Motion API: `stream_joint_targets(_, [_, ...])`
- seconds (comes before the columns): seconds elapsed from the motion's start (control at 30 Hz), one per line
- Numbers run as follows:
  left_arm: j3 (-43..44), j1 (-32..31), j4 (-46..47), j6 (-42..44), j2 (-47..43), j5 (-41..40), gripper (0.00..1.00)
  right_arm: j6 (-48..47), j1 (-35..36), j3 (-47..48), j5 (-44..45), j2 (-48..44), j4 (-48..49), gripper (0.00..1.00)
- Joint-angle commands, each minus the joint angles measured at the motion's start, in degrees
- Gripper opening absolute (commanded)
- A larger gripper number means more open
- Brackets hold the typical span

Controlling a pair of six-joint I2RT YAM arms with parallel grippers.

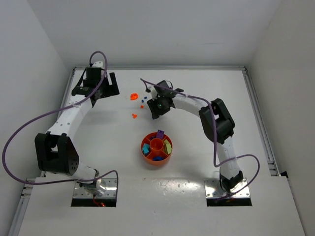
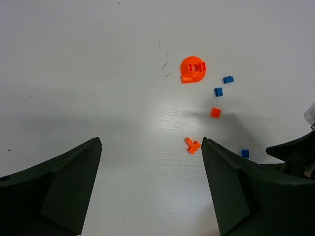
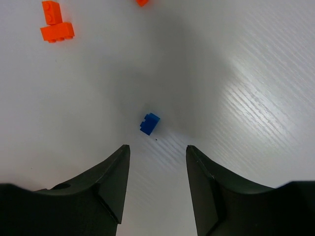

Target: Sort the legos into containers by color

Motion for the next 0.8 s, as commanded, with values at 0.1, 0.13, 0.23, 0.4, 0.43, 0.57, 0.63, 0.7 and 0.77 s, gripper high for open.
stream_joint_targets(0.1, [-2.11, 0.49, 1.39, -0.36, -1.32, -0.46, 0.94, 2.38, 2.91, 3.70, 1.38, 1.18, 2.19, 0.50])
stream_joint_targets(0.13, [-2.81, 0.49, 1.39, -0.36, -1.32, -0.46, 0.95, 2.38, 2.92, 4.40, 1.39, 1.79, 2.19, 0.50])
stream_joint_targets(0.23, [-2.81, 1.02, 1.92, -0.36, -1.94, -0.46, 0.97, 3.09, 3.44, 4.94, 2.00, 3.20, 2.19, 0.48])
stream_joint_targets(0.4, [-3.34, 1.02, 1.92, 0.16, -1.94, -0.46, 1.00, 4.84, 3.44, 5.64, 6.48, 4.34, 2.19, 0.45])
stream_joint_targets(0.43, [-3.34, 1.54, 1.92, 0.16, -1.94, -0.46, 1.00, 4.85, 3.44, 5.64, 7.10, 4.95, 2.19, 0.44])
stream_joint_targets(0.57, [-3.34, 1.54, 1.92, 0.16, -1.94, -0.46, 1.00, 5.37, 3.44, 6.17, 8.77, 5.57, 2.19, 0.41])
stream_joint_targets(0.63, [-3.87, 1.54, 2.44, 0.16, -1.94, -0.46, 1.00, 5.37, 3.44, 6.17, 8.77, 6.10, 2.19, 0.40])
stream_joint_targets(0.7, [-3.87, 1.54, 2.45, 0.16, -1.94, 0.06, 1.00, 5.90, 3.44, 6.17, 8.77, 6.10, 2.19, 0.40])
stream_joint_targets(0.77, [-3.87, 1.54, 2.45, 0.16, -1.41, 0.06, 1.00, 5.90, 3.44, 6.17, 8.24, 6.62, 2.19, 0.36])
